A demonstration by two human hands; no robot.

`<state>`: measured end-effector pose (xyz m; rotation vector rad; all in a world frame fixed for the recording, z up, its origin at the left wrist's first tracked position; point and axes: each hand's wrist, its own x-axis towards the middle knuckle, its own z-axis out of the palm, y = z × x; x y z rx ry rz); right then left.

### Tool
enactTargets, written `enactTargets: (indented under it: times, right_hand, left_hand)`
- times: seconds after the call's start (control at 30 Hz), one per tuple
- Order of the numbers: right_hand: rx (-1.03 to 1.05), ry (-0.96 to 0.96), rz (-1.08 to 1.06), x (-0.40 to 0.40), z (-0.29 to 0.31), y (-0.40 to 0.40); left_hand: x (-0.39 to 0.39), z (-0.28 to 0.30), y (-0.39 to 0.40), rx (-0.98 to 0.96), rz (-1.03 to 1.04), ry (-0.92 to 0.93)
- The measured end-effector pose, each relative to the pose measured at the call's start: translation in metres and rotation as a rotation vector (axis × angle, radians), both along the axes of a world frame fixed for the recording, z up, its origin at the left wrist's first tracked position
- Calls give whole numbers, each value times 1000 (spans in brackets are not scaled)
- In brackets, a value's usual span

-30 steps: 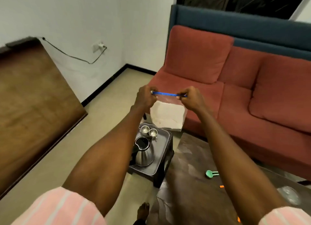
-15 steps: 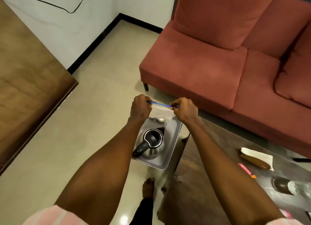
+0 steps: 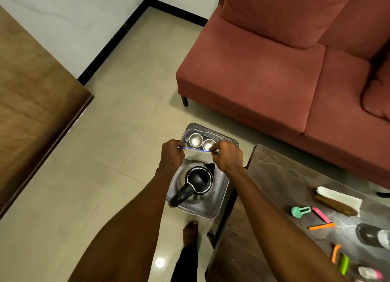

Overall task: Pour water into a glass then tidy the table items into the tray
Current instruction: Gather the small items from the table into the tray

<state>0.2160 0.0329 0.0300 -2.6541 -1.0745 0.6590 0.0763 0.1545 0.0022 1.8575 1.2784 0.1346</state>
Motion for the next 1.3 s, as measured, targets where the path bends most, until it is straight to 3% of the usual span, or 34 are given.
enactTargets:
  times: [0.3,0.5,0.63,0.73,0.97,1.3]
  right_hand:
    - [-170,261,-23,-5,-13,-12]
    - [-97,195,-58,4,0,-21]
    - [7,136,-167,9,14,-42]
    - [98,60,-232,12,29,-67]
    - [235,6,-384,44,71,-152]
    - [275,-31,-704,55,103,-423]
  left_hand:
    - [-16,-4,-12,-61,-48,143]
    - [-6,17,-12,226,-183,375]
    - [17,41,-24,369,-169,225]
    - [53,62,-53,362,-269,85]
    - [111,91,-151,336,-494,-17]
    - [146,103,-408,255,-720,-42]
